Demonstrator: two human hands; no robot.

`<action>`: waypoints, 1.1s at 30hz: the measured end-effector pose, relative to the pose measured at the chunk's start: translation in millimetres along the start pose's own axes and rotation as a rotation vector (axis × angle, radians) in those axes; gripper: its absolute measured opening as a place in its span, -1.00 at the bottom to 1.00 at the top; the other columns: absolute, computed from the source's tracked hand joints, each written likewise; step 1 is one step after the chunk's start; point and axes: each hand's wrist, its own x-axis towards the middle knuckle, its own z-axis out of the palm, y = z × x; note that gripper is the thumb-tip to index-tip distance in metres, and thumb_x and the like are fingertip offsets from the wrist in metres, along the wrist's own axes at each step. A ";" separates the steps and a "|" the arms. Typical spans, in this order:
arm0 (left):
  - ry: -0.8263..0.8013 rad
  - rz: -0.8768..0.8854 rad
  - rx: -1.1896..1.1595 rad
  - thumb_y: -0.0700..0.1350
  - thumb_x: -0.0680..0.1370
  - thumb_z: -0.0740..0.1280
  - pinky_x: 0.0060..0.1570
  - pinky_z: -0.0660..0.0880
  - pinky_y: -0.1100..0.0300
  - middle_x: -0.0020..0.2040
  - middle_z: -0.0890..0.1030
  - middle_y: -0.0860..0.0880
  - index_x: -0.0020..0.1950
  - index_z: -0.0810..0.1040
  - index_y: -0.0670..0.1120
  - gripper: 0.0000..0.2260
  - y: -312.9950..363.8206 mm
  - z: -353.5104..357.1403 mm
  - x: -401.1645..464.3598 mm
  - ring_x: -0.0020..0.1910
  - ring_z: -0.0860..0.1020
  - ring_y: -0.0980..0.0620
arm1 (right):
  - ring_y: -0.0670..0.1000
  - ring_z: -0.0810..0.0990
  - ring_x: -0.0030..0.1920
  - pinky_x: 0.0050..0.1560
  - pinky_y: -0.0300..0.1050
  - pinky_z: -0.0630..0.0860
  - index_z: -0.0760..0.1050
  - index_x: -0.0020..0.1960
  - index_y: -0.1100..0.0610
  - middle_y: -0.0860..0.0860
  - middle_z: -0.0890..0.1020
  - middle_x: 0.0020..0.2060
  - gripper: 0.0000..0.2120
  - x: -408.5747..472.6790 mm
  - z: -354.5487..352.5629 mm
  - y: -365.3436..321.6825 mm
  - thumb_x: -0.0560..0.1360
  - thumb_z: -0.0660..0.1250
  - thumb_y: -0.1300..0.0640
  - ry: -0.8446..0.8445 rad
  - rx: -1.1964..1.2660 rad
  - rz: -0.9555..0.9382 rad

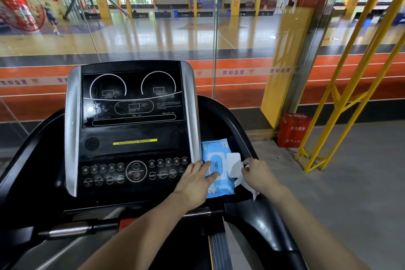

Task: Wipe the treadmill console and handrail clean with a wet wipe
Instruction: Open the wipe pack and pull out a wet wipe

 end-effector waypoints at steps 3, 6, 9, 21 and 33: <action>-0.008 -0.002 0.032 -0.14 0.61 0.22 0.58 0.02 -0.13 0.62 0.14 -0.15 0.68 0.09 0.06 -0.35 0.5 -0.5 -1.3 0.56 0.10 -0.23 | 0.13 0.62 -0.14 -0.17 0.00 0.55 0.60 0.02 0.17 0.10 0.67 -0.17 -0.81 -1.6 -2.0 0.4 0.51 0.24 0.21 -0.026 0.038 0.011; -0.011 -0.009 0.045 -0.15 0.61 0.22 0.57 0.02 -0.14 0.62 0.15 -0.13 0.68 0.08 0.06 -0.34 3.6 -1.6 -1.4 0.54 0.12 -0.22 | 0.07 0.62 -0.13 -0.20 -0.09 0.50 0.61 0.07 0.09 0.05 0.67 -0.12 -0.78 -2.2 -6.8 0.6 0.53 0.22 0.20 -0.021 0.135 0.038; -0.001 -0.012 0.051 -0.13 0.61 0.21 0.57 0.05 -0.13 0.61 0.19 -0.11 0.67 0.12 0.05 -0.37 3.8 -0.6 -2.0 0.54 0.14 -0.21 | -0.12 0.53 -0.39 -0.42 -0.26 0.38 0.60 0.11 0.01 -0.13 0.63 -0.29 -0.74 -8.5 -9.3 1.7 0.54 0.20 0.22 0.026 0.305 0.016; 0.133 -0.038 0.021 -0.07 0.51 0.29 0.42 0.38 -0.01 0.51 0.46 -0.02 0.55 0.44 -0.11 -0.43 -8.9 -3.2 -25.3 0.42 0.39 -0.10 | 0.01 0.57 -0.07 -0.17 -0.05 0.52 0.35 0.50 -0.25 -0.01 0.63 0.09 -0.52 -12.5 12.4 -40.3 0.62 0.16 0.09 -0.144 -0.207 -0.428; 0.114 -0.054 -0.038 -0.08 0.50 0.29 0.41 0.39 -0.02 0.49 0.44 -0.02 0.52 0.45 -0.10 -0.44 -8.6 0.6 -32.5 0.39 0.36 -0.12 | -0.03 0.47 -0.22 -0.35 -0.16 0.33 0.34 0.47 -0.36 -0.06 0.58 -0.02 -0.50 0.7 29.2 -43.6 0.62 0.10 0.09 -0.250 -0.229 -0.261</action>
